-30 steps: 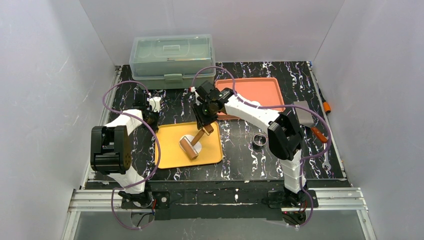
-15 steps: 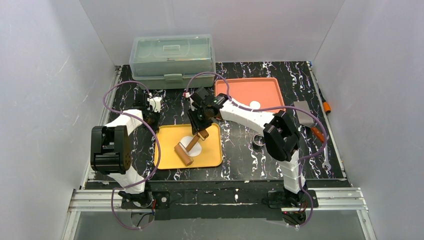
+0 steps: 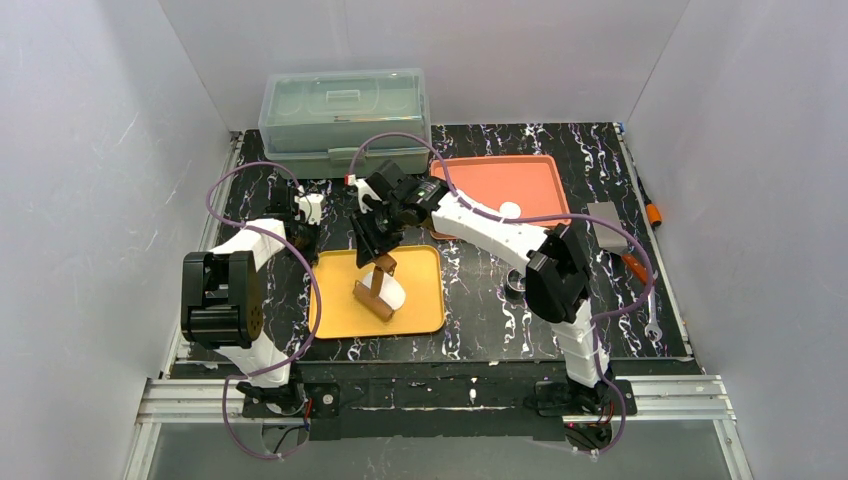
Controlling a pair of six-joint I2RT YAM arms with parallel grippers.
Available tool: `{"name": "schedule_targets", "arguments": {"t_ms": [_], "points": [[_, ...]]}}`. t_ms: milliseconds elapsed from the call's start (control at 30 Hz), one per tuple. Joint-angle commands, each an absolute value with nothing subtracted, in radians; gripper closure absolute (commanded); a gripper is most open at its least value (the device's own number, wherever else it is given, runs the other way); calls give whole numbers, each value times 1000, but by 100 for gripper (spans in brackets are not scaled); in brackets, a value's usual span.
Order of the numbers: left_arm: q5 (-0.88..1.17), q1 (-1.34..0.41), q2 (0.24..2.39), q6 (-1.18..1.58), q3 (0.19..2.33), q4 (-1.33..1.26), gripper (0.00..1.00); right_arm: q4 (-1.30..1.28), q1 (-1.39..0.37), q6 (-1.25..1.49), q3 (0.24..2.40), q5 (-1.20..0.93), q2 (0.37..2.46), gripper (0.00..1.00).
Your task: Roll out the dumpling wrappers from the dough
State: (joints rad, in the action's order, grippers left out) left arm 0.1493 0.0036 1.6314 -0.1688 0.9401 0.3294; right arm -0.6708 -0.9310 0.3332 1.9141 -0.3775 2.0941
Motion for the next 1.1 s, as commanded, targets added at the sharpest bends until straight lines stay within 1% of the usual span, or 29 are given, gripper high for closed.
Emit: {"name": "schedule_targets", "arguments": {"t_ms": [0,33,67,100,167,233,300,400,500,533,633,733,833,1000,1067], "points": [[196,-2,1641,-185,916,389,100,-661,-928,357,1977,-360,2084,99],[207,-2,1635,-188,920,394,100,-656,-927,363,1965,-349,2081,99],[221,-2,1629,-195,926,398,97,-644,-925,377,1944,-342,2076,99],[234,-2,1617,-200,930,401,91,-628,-924,389,1923,-332,2066,99],[268,33,1576,-217,932,399,76,-619,-922,400,1886,-286,2051,99],[320,37,1523,-242,928,391,59,-613,-921,398,1842,-234,2033,99],[395,37,1468,-283,930,398,46,-580,-914,422,1772,-225,2015,99],[558,37,1373,-367,930,436,30,-482,-910,498,1685,-249,1989,99],[762,37,1282,-444,923,476,19,-373,-909,567,1615,-209,1960,99],[810,37,1268,-445,923,484,18,-338,-908,586,1595,-188,1951,99],[917,29,1283,-437,900,490,10,-271,-904,637,1546,-124,1930,99],[920,-54,1257,-489,833,490,2,-215,-902,695,1508,-96,1917,99],[815,-175,1219,-534,777,466,3,-169,-902,747,1468,-66,1901,99],[692,-237,1220,-574,714,345,8,-152,-902,762,1452,-90,1911,99],[640,-256,1221,-574,681,246,10,-150,-902,763,1454,-104,1917,99]]}}
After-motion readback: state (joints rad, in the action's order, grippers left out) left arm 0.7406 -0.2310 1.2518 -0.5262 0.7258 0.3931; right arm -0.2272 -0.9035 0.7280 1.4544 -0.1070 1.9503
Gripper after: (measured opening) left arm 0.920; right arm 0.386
